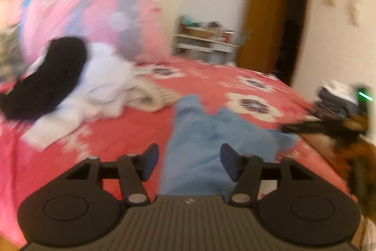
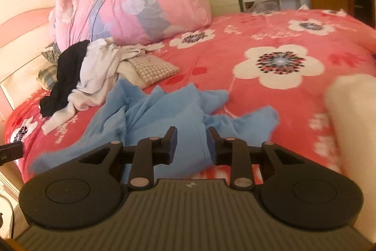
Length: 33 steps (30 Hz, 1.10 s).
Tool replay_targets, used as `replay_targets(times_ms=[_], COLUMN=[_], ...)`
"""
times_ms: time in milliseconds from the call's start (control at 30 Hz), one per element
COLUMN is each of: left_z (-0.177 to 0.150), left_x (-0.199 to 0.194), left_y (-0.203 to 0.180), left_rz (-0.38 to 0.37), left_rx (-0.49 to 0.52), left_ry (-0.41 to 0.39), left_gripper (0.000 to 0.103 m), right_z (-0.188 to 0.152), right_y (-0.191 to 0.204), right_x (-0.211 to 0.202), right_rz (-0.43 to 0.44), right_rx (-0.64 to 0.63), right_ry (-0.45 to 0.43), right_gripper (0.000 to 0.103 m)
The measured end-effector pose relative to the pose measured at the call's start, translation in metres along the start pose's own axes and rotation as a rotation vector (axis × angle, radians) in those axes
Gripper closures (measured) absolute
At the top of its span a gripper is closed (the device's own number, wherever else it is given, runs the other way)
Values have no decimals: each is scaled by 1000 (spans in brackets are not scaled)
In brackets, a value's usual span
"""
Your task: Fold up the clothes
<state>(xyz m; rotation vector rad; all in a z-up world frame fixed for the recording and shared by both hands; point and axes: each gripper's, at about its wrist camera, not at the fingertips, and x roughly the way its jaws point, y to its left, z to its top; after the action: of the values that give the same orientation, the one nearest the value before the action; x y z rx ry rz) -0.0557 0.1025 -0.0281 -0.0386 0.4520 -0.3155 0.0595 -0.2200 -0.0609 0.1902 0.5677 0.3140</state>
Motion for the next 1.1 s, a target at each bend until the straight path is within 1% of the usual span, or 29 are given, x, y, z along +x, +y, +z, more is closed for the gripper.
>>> replay_targets(times_ms=[67, 100, 167, 200, 233, 267, 300, 333, 367, 400, 467, 600, 733, 800, 867, 900, 967, 1000, 1067, 1100], left_z=[2, 0, -4, -8, -11, -11, -10, -10, -9, -8, -3, 12, 14, 15, 15, 14, 4, -1, -10, -15], left_x=[17, 28, 55, 69, 83, 92, 98, 103, 102, 95, 79, 35, 5, -9, -23, -28, -26, -23, -16, -13], left_y=[-20, -31, -48, -55, -58, -56, -51, -46, -39, -31, -22, 1, 36, 54, 72, 81, 96, 103, 114, 120], left_rz=[-54, -78, -84, -76, -61, -51, -44, -38, -42, -54, -53, -15, 50, 83, 117, 131, 158, 171, 200, 215], left_rx=[83, 129, 184, 195, 186, 149, 101, 53, 7, -36, -72, -143, -262, -323, -384, -412, -468, -490, -524, -540], left_ry=[23, 36, 82, 110, 140, 163, 180, 197, 191, 170, 122, 18, -15, -28, -41, -31, 24, 51, 105, 132], left_gripper=[32, 31, 32, 37, 60, 87, 95, 97, 99, 99, 100, 100, 100, 100, 100, 100, 100, 100, 100, 100], right_z=[12, 18, 26, 28, 28, 28, 28, 28, 29, 29, 29, 11, -9, -25, -44, -56, -82, -93, -117, -123], right_y=[-2, -3, -6, -8, -10, -11, -10, -7, -4, -3, -2, -10, -18, -20, -21, -21, -21, -20, -23, -24], right_x=[26, 43, 76, 90, 102, 108, 106, 96, 83, 67, 35, -29, -92, -119, -140, -150, -163, -165, -163, -162], right_rz=[17, 19, 29, 38, 48, 64, 85, 101, 113, 127, 157, 186, 213, 237, 257, 264, 243, 223, 140, 90], right_rx=[-7, -4, 9, 16, 24, 37, 51, 52, 45, 47, 60, 107, 155, 187, 212, 221, 221, 218, 218, 205], right_ry=[32, 57, 120, 160, 204, 231, 234, 205, 164, 130, 67, 11, -38, -47, -39, -25, 28, 59, 141, 168], right_gripper=[65, 62, 60, 60, 70, 94, 97, 97, 98, 98, 99, 99, 99, 99, 99, 99, 99, 99, 99, 99])
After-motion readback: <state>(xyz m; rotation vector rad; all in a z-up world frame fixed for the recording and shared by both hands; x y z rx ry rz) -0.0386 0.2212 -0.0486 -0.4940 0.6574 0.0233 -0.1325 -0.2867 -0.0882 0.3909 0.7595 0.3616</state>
